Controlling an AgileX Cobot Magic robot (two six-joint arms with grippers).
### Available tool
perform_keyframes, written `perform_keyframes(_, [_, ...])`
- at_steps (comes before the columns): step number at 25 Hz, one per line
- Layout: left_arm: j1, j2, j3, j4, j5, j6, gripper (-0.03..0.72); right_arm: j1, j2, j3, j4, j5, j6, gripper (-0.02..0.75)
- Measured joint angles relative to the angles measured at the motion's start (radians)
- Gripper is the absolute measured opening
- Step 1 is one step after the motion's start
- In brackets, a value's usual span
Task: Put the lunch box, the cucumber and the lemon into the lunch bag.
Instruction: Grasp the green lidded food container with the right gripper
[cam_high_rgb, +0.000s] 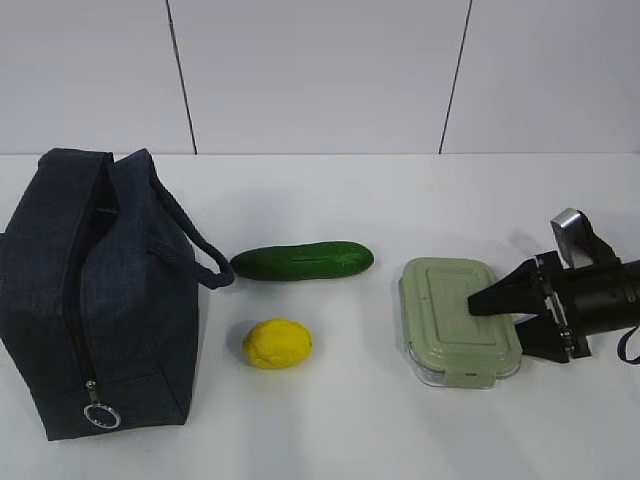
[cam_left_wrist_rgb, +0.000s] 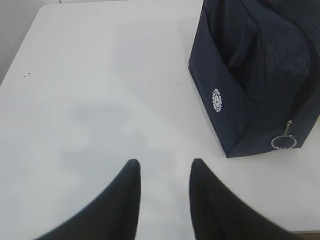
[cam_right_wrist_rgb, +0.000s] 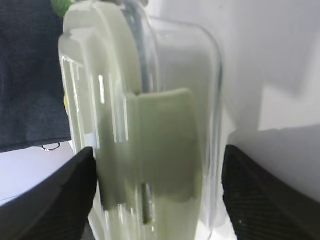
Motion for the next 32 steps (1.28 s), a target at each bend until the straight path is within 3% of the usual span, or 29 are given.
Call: perform_keyframes(32, [0.0,0.0,0.0,0.0,0.0,0.0,0.242,0.004,0.002,0.0,0.009,0.0,0.037,0.589])
